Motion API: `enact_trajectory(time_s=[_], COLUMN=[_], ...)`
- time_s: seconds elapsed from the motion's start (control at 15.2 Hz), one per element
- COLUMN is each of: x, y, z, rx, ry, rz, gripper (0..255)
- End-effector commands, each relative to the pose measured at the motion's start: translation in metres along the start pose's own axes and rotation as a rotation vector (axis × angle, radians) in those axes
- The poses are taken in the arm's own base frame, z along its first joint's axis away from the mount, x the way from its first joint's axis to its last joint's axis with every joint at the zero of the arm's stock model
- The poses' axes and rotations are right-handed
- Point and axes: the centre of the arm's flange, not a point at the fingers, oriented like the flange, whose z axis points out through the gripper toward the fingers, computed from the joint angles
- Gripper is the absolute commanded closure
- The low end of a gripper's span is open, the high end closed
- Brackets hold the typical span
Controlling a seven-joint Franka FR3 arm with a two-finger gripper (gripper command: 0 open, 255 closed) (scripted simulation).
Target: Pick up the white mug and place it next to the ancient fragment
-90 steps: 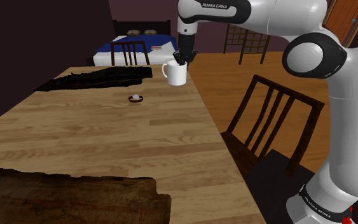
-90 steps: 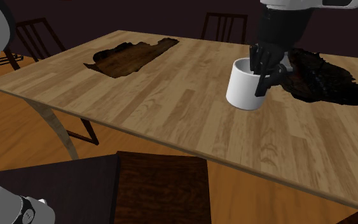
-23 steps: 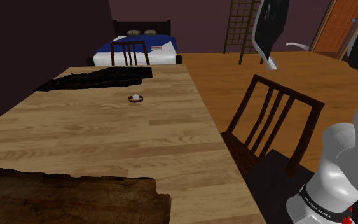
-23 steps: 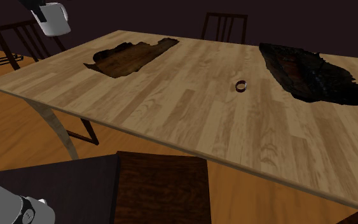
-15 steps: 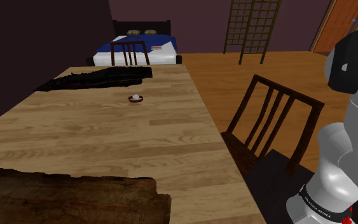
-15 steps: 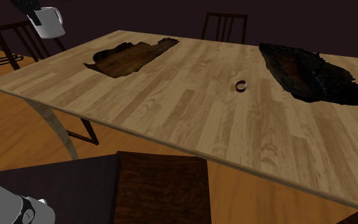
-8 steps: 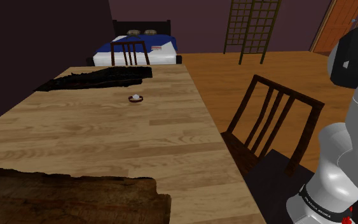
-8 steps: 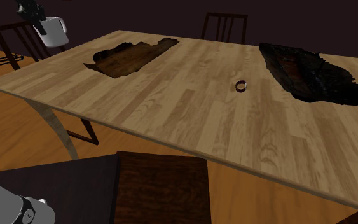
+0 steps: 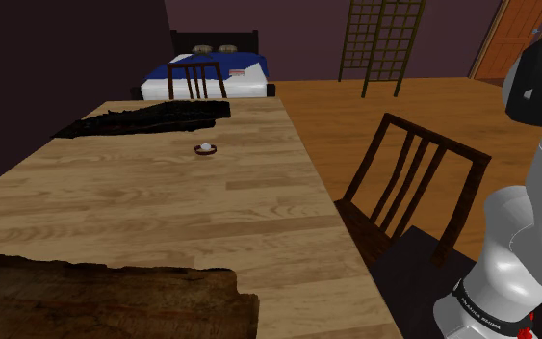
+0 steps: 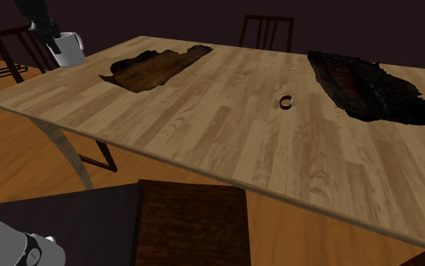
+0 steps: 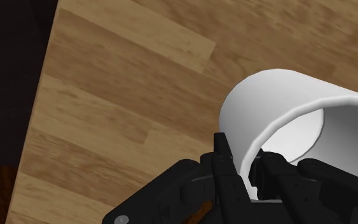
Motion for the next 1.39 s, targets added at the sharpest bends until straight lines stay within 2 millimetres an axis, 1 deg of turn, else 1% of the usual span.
enact_trajectory(time_s=[0.0, 0.66, 1.19, 1.25, 1.32], x=[0.0, -0.003, -0.003, -0.003, -0.003], y=[0.0, 0.0, 0.0, 0.0, 0.0], z=[0.01, 0.062, 0.062, 0.062, 0.062], rx=[0.001, 0.001, 0.001, 0.001, 0.001], ry=[0.0, 0.0, 0.0, 0.0, 0.0], rz=[0.0, 0.0, 0.0, 0.0, 0.0], gripper=[255, 255, 255, 0, 0])
